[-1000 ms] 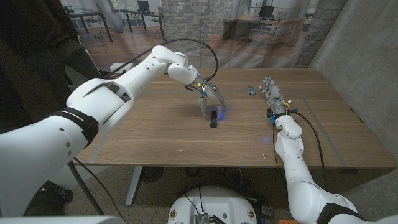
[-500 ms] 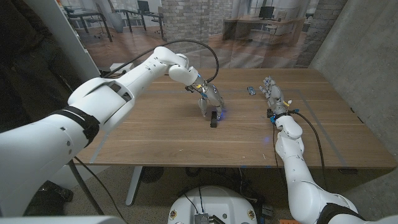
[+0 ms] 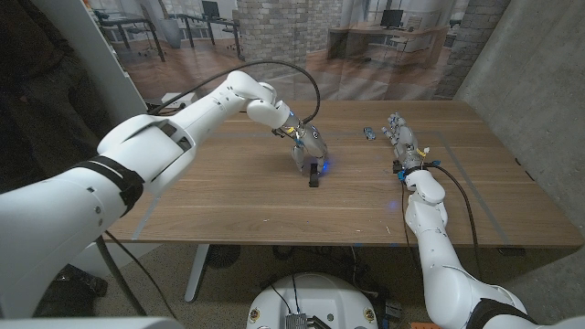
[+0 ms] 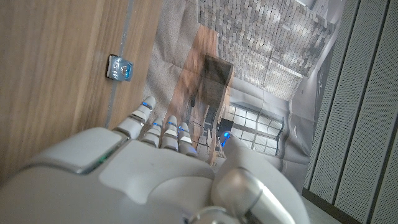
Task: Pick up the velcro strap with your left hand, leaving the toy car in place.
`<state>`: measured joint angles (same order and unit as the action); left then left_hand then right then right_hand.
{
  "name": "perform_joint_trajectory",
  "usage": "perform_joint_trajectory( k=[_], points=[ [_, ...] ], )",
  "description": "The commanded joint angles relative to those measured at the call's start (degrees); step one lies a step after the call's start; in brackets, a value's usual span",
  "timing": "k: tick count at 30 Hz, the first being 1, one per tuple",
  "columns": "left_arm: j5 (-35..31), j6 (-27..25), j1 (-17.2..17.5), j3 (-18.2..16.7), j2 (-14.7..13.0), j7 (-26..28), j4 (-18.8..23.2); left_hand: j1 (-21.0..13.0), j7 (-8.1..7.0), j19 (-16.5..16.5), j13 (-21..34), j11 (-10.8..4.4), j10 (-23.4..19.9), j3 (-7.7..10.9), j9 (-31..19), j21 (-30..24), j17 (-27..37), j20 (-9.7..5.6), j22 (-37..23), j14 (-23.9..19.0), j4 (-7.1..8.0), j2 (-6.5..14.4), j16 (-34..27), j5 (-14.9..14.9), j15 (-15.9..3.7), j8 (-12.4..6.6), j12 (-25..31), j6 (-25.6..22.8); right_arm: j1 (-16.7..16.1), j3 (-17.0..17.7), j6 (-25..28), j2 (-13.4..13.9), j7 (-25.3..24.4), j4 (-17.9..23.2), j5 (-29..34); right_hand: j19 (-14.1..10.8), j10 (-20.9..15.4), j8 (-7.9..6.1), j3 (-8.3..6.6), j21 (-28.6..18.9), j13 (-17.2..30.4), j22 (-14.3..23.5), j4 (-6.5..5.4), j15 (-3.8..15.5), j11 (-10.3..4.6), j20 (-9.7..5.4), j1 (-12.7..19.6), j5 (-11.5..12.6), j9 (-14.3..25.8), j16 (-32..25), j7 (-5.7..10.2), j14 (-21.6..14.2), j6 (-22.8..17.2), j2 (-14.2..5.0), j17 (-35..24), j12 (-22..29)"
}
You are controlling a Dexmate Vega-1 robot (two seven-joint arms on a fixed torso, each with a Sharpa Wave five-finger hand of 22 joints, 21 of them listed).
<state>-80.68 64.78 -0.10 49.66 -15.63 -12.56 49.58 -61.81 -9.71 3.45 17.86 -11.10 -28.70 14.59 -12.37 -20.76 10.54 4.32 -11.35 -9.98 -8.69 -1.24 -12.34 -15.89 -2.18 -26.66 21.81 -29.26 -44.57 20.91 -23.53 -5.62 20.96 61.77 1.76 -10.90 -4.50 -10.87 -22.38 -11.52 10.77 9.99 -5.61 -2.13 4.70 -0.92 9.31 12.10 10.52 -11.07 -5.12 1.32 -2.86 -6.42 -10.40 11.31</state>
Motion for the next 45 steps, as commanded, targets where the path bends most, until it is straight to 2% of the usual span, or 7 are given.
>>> perform_joint_trajectory(
  k=[1, 6, 9, 17, 24, 28, 45],
  points=[
    [-6.6, -3.6, 1.4, 3.8, -4.1, 16.6, 4.0, -2.3, 0.16, 1.6, 1.6, -0.4, -3.0, 0.25, -0.4, -0.9, 0.5, -0.46, -0.4, -3.3, -0.53, 0.7, -0.9, 0.6, -7.34, -1.83, 2.5, -3.3, 0.1, 0.1, 0.3, 0.2, 0.0, -0.1, 0.2, -0.7, -0.2, -0.14, -0.25, -0.1, 0.3, 0.1, 0.28, -0.15, 0.16, 0.14, -0.4, 0.6, 0.1, 0.2, -0.04, -0.5, -0.2, -0.08, -0.2, 0.1],
    [-7.7, -4.7, 1.3, 4.8, -4.8, 20.5, 3.9, -5.4, 0.09, 3.3, 3.7, -0.8, -7.1, 0.9, -0.8, -1.8, 1.3, -1.48, -0.6, -7.5, -0.59, 2.3, -1.9, 1.4, -9.54, -4.41, 6.0, -7.9, 0.3, 0.1, 0.2, 0.2, -0.1, -0.4, 0.3, -0.7, -0.2, -0.14, -0.27, -0.1, 0.3, 0.1, 0.32, -0.15, 0.13, 0.12, -0.4, 0.6, 0.1, 0.2, -0.02, -0.5, -0.2, -0.07, -0.2, 0.1],
    [-8.9, -5.8, 1.3, 5.6, -5.4, 24.6, 4.1, -6.9, 0.2, 4.5, 5.3, -1.08, -10.4, 1.04, -1.1, -2.6, 2.1, -2.37, -0.7, -10.0, -0.53, 3.5, -2.7, 2.4, -9.81, -6.05, 8.6, -10.5, 0.5, 0.1, 0.0, 0.2, -0.1, -0.6, 0.3, -0.7, -0.2, -0.15, -0.27, 0.0, 0.3, 0.1, 0.34, -0.16, 0.16, 0.16, -0.4, 0.6, 0.1, 0.2, -0.09, -0.5, -0.2, -0.06, -0.2, 0.1],
    [-9.0, -6.6, 0.7, 6.5, -5.0, 28.6, 1.8, -11.4, 1.52, 7.0, 9.7, -1.31, -19.2, 1.27, -2.0, -4.9, 4.9, -3.63, -1.3, -15.8, -0.73, 6.8, -5.5, 5.1, -10.65, -11.05, 15.5, -17.5, 0.7, 0.1, -0.4, 0.3, -0.1, -1.1, 0.3, -0.7, -0.2, -0.16, -0.26, 0.0, 0.3, 0.1, 0.39, -0.18, 0.2, 0.17, -0.4, 0.6, 0.1, 0.2, -0.1, -0.5, -0.2, 0.01, -0.2, 0.1],
    [-8.7, -7.1, 0.4, 6.9, -4.3, 30.0, -0.1, -13.0, 2.5, 7.6, 11.3, -0.62, -21.9, 1.18, -1.3, -6.6, 7.4, -4.76, -1.9, -20.7, -0.59, 8.1, -8.2, 5.2, -11.05, -14.17, 17.7, -23.5, 0.7, 0.1, -0.5, 0.4, -0.4, -1.1, 0.5, -0.8, -0.2, -0.16, -0.27, -0.1, 0.3, 0.1, 0.43, -0.18, 0.12, 0.1, -0.4, 0.6, 0.1, 0.2, -0.05, -0.5, -0.2, 0.02, -0.2, 0.0],
    [-8.1, -7.2, 0.4, 6.7, -4.2, 30.1, -0.4, -13.6, 1.73, 7.4, 11.5, -0.38, -23.3, 1.32, -1.7, -7.2, 8.4, -5.02, -2.1, -22.1, -0.72, 8.0, -8.8, 5.0, -11.07, -16.25, 18.2, -27.0, 0.9, 0.1, -0.4, 0.4, -0.2, -1.3, 0.5, -0.8, -0.2, -0.15, -0.27, -0.1, 0.3, 0.1, 0.43, -0.19, 0.18, 0.08, -0.4, 0.6, 0.1, 0.2, -0.07, -0.5, -0.2, 0.01, -0.2, 0.0],
    [-4.9, -8.0, 1.7, 3.3, -4.9, 30.4, 0.7, -14.5, 2.27, 7.5, 11.7, -0.1, -26.0, 2.16, -2.3, -8.4, 9.1, -5.86, -2.3, -25.3, -1.1, 7.1, -9.3, 4.9, -10.98, -18.82, 18.6, -30.1, 1.2, -0.1, -0.6, 0.4, -0.3, -1.6, 0.7, -0.7, -0.2, -0.12, -0.32, 0.0, 0.3, 0.1, 0.5, -0.21, 0.1, 0.08, -0.5, 0.7, 0.1, 0.2, -0.05, -0.5, -0.1, -0.02, -0.2, 0.0]
  ],
)
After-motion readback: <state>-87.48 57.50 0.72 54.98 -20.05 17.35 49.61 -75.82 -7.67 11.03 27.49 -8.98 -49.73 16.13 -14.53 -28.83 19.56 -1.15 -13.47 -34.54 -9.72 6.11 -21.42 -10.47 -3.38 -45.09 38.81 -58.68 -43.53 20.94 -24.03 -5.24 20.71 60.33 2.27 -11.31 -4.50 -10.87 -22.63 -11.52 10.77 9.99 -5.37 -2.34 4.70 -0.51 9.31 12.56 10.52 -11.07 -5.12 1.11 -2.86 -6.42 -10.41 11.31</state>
